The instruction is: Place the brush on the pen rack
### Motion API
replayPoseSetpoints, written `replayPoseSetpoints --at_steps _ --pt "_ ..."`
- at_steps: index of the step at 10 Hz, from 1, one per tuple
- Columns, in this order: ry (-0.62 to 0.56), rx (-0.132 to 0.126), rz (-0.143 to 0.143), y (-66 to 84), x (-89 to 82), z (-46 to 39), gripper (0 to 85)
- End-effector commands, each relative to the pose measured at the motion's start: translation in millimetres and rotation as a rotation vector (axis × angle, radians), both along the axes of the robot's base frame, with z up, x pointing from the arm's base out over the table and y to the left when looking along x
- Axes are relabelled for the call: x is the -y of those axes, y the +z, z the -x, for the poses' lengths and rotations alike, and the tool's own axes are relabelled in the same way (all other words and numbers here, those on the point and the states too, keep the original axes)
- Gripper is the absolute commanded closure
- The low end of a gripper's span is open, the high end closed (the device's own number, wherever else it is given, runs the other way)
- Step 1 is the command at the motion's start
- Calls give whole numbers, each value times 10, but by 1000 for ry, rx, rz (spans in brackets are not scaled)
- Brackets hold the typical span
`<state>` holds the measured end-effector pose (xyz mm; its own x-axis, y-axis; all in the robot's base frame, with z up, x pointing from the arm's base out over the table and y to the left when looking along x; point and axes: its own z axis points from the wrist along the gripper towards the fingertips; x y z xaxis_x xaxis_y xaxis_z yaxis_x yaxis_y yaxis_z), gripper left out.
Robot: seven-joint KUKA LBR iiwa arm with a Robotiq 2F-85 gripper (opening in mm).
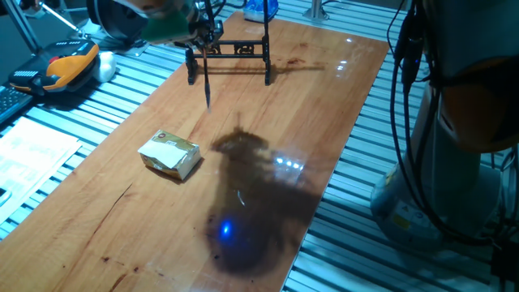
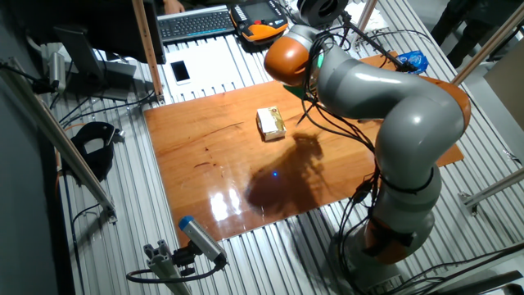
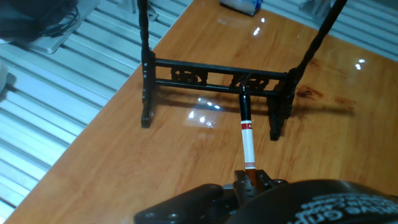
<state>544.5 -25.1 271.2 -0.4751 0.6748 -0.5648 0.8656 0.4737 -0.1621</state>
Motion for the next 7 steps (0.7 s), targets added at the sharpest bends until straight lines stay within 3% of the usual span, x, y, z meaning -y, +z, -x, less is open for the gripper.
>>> replayPoseSetpoints --at_steps 1,3,4,7 --pt "4 0 -7 25 22 -23 850" --pt "8 3 -13 145 106 -98 850" --pt "2 5 -35 196 142 -139 850" --pt "1 4 -46 256 259 -246 850"
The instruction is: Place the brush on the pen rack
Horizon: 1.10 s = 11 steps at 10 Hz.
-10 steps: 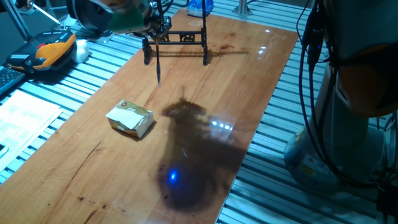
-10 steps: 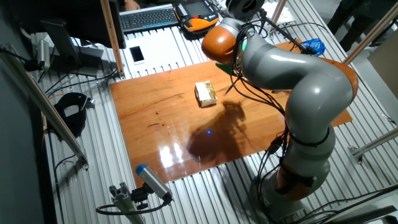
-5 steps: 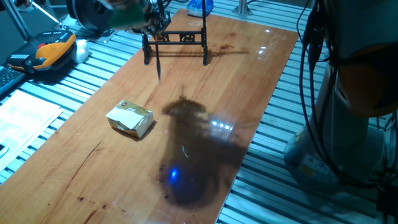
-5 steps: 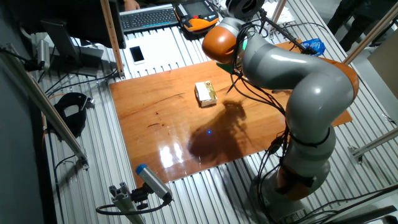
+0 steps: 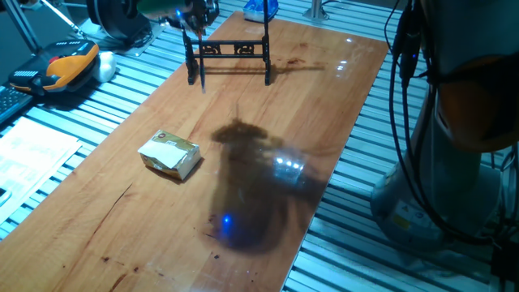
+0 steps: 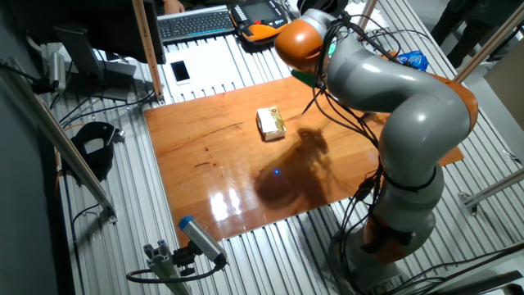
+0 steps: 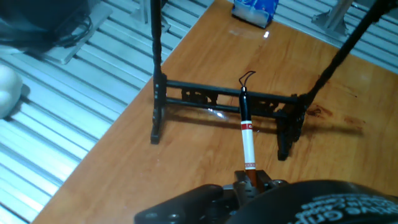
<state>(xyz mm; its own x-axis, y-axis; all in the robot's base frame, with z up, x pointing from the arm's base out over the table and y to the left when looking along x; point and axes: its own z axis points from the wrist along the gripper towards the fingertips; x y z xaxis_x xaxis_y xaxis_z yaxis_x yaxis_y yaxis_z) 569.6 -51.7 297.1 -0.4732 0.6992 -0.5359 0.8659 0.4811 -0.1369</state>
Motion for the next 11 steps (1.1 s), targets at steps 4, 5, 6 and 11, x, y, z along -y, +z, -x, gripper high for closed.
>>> replayPoseSetpoints --at_steps 4,5,6,11 --pt "5 13 6 97 170 -115 850" --pt "10 15 11 137 229 -143 850" --pt "19 15 11 174 288 -169 850" --pt "41 15 20 283 470 -219 850"
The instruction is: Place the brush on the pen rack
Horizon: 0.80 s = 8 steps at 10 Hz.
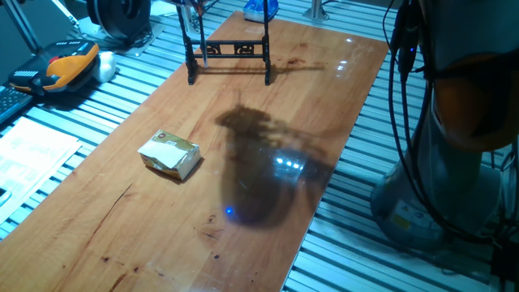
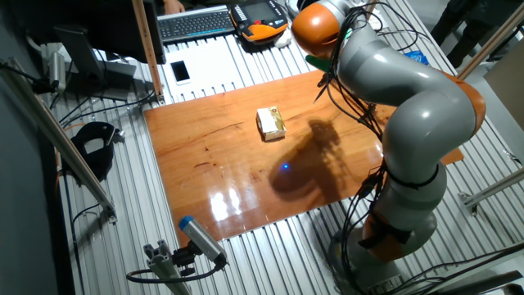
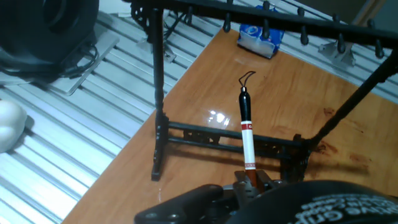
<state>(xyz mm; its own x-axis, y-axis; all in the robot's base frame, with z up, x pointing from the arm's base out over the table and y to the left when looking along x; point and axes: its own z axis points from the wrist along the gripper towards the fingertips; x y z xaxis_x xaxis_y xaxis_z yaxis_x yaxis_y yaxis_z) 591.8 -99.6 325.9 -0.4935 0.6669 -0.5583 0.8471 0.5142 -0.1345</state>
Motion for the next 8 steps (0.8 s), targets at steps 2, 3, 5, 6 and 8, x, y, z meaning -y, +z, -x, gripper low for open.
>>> replayPoseSetpoints --at_steps 2,3,5,6,8 --pt "12 -2 -4 34 75 -19 850" --pt "20 -1 1 49 111 -28 850" --pt "34 -1 5 71 185 -34 850" --pt "41 -2 9 75 209 -37 850" --pt "49 0 14 89 261 -45 850"
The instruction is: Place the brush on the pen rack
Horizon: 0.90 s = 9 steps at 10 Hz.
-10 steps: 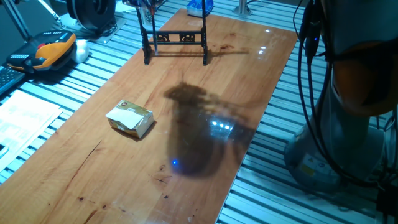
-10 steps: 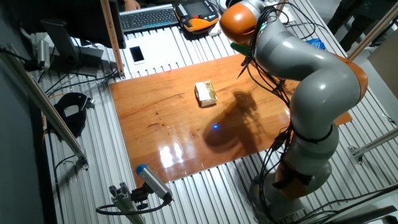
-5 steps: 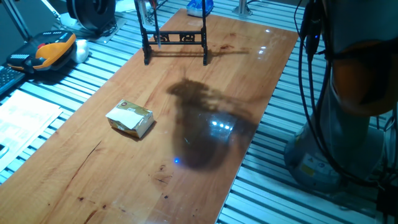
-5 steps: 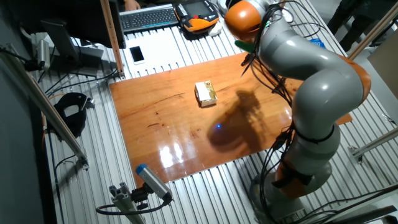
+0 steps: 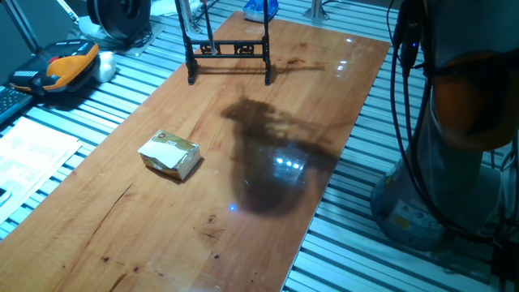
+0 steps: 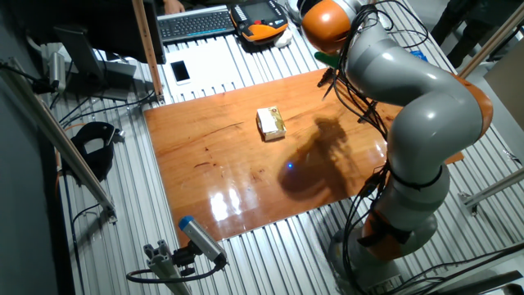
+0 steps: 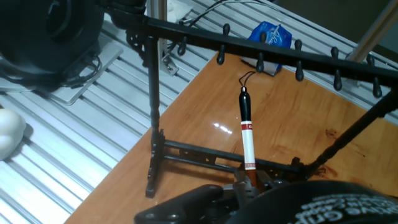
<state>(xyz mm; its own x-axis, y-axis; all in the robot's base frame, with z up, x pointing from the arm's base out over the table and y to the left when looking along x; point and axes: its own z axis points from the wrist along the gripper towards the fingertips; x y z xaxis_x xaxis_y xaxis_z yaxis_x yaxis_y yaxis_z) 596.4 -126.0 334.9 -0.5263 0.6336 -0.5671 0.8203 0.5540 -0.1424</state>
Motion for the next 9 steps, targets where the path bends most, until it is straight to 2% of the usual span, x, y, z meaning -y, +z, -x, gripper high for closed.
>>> replayPoseSetpoints --at_steps 1,5,9 --pt "5 -2 1 10 24 -3 850" --pt "24 0 -12 -11 149 -15 850" --pt "29 -1 -20 -22 187 -11 850"
